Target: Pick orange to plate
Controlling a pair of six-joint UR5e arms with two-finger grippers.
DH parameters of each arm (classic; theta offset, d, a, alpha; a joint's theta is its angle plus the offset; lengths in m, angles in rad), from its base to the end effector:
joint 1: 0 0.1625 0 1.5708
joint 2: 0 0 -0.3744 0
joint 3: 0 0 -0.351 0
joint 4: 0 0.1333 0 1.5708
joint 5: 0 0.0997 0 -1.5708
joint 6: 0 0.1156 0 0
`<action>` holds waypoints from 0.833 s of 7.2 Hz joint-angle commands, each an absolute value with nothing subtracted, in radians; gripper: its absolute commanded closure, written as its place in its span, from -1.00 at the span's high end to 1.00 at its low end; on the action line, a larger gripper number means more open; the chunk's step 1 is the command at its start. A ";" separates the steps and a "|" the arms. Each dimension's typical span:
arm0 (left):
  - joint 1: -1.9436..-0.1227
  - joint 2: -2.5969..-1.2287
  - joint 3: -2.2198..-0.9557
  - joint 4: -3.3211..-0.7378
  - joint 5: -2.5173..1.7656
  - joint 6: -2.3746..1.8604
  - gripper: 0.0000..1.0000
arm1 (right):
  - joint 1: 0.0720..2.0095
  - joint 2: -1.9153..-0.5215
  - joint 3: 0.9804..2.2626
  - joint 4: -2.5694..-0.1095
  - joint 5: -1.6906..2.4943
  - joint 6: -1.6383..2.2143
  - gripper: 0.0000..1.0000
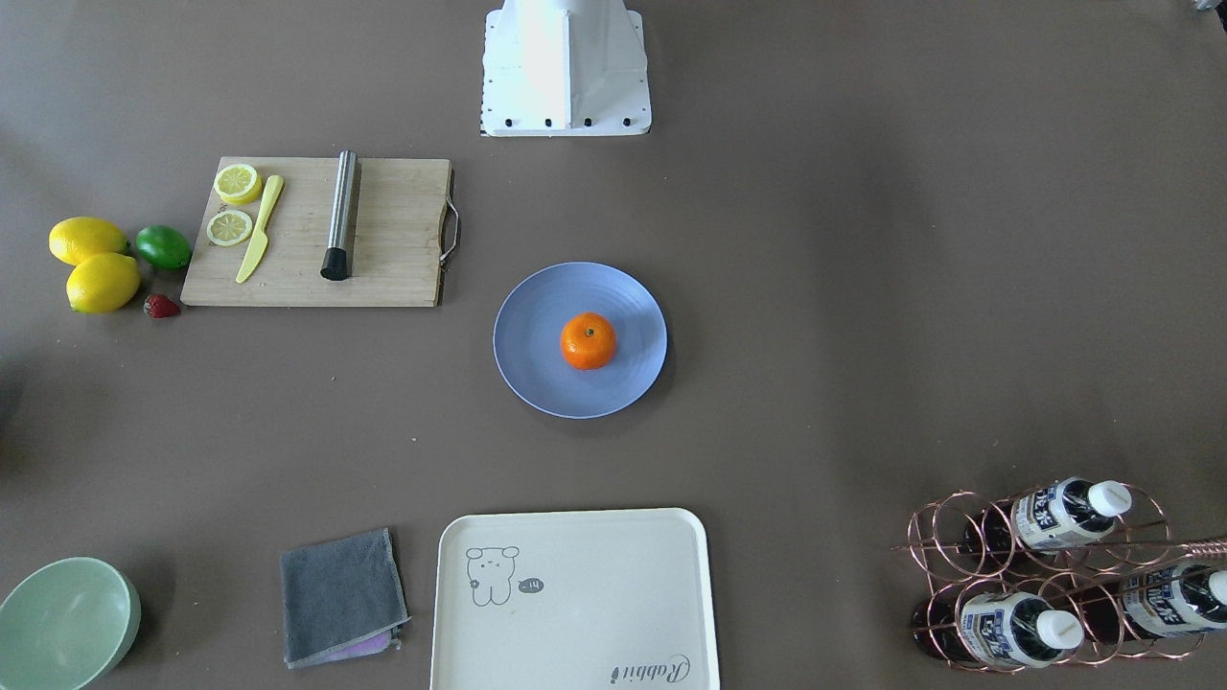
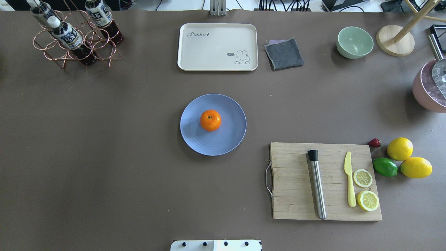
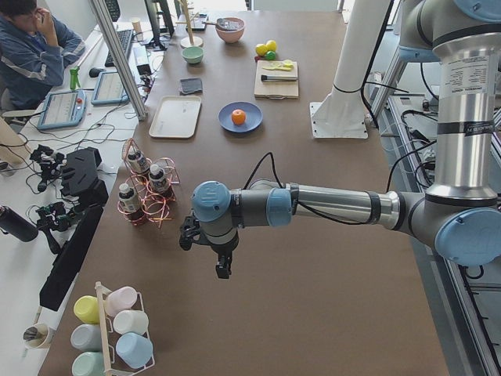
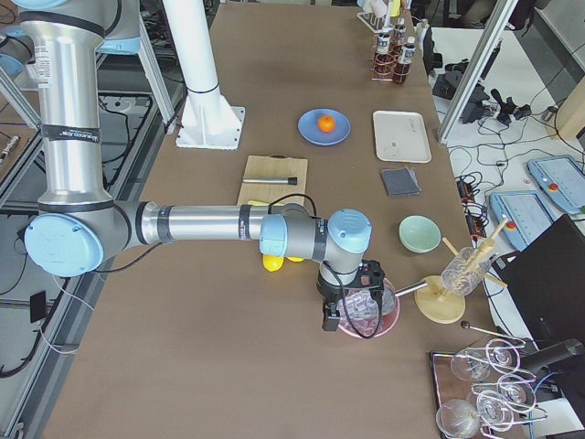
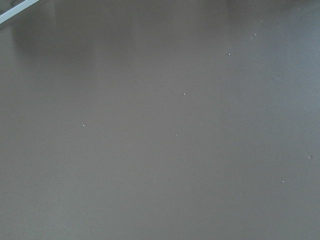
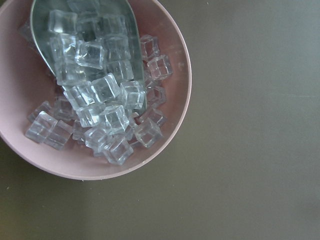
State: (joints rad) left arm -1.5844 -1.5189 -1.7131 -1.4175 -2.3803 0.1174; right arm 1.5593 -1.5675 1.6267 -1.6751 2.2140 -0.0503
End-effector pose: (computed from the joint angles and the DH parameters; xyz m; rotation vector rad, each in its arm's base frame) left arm -0.0554 -0.4239 0.5906 -0.0063 0.8115 0.0726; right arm 0.0588 -0.4478 0.6130 -0.0311 -0.6439 -0.0451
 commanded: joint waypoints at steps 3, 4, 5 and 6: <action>-1.585 -1.525 -1.712 -1.422 -2.381 0.120 0.96 | 1.560 -1.572 1.637 -1.674 2.287 -0.051 1.00; -1.585 -1.525 -1.713 -1.424 -2.379 0.123 0.96 | 1.560 -1.572 1.637 -1.675 2.287 -0.051 1.00; -1.585 -1.526 -1.716 -1.425 -2.378 0.124 0.96 | 1.560 -1.572 1.637 -1.675 2.293 -0.051 1.00; -1.585 -1.526 -1.717 -1.425 -2.378 0.124 0.96 | 1.560 -1.572 1.637 -1.675 2.293 -0.052 1.00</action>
